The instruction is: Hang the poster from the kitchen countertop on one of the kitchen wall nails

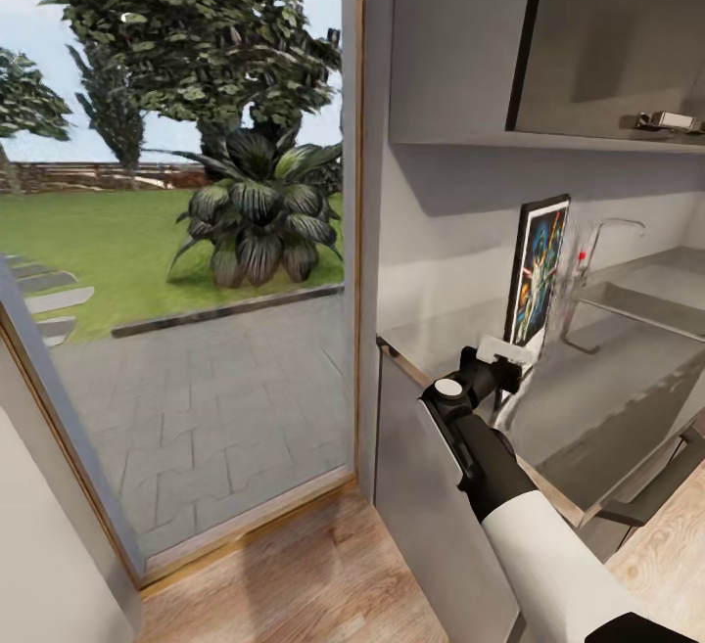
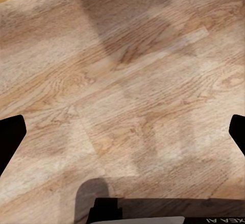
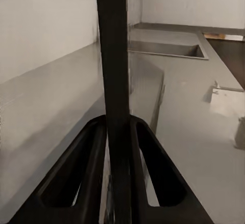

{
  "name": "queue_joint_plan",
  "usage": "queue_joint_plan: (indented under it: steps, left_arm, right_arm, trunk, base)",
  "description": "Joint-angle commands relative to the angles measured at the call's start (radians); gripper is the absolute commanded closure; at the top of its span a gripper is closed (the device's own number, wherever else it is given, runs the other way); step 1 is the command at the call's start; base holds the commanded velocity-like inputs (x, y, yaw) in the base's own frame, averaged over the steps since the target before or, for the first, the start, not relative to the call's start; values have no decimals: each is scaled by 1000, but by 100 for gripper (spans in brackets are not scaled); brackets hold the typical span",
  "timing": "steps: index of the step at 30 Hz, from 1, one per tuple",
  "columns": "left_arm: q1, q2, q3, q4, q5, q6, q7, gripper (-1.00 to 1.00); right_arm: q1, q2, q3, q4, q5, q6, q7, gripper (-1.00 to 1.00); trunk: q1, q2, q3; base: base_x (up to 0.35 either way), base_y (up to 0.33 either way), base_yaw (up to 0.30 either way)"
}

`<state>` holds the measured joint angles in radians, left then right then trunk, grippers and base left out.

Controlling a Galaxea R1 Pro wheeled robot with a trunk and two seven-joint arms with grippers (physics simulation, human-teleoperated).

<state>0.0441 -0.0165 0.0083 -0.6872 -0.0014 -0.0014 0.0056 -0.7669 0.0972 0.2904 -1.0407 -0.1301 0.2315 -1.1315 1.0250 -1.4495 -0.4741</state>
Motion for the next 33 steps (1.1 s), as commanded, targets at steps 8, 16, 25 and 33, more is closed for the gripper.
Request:
queue_joint_plan:
  steps: [8,16,25,33]
  left_arm:
    - [0,0,1,-2,0,0,1,-100]
    - [0,0,1,-3,0,0,1,-100]
    - [0,0,1,-2,0,0,1,-100]
    - [0,0,1,-3,0,0,1,-100]
  right_arm:
    - [-1,-1,3,-1,-5,6,-8,100]
    - [-1,-1,3,-10,-5,13,-11,100]
    - [-2,0,3,-16,-6,16,-11,100]
    - [-1,0,3,-17,-6,17,-13,100]
  trunk:
    - [0,-1,-1]
    - [0,-1,-1]
    - [0,-1,-1]
    - [0,-1,-1]
  base:
    - [0,0,0]
    - [0,0,0]
    - [0,0,0]
    - [0,0,0]
